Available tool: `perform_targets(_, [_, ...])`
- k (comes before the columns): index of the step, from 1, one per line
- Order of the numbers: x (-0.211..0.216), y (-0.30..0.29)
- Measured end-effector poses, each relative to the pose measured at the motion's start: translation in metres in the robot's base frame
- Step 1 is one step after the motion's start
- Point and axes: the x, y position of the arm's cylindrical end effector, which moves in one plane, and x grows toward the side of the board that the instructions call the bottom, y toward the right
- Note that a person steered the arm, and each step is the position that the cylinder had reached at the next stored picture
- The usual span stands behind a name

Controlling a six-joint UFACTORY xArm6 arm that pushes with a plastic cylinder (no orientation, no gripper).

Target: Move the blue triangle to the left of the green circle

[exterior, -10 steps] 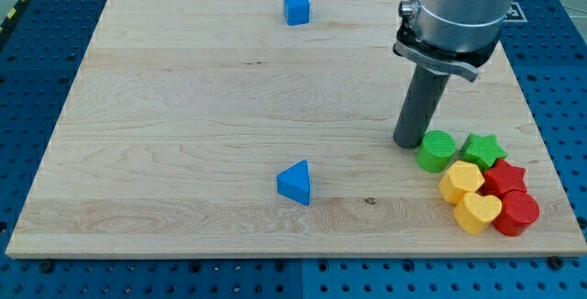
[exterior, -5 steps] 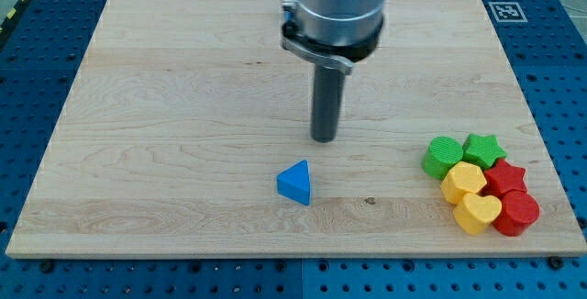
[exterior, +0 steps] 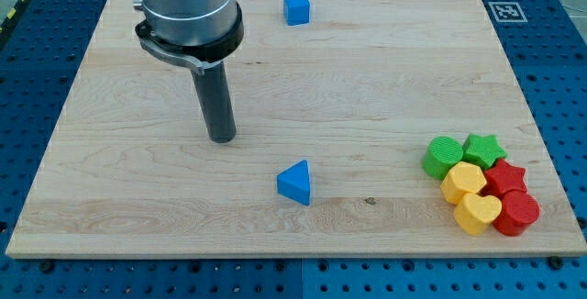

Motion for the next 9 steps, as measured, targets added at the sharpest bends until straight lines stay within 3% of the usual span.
perform_targets(5, [0.074,0.000])
perform_targets(9, [0.081,0.084])
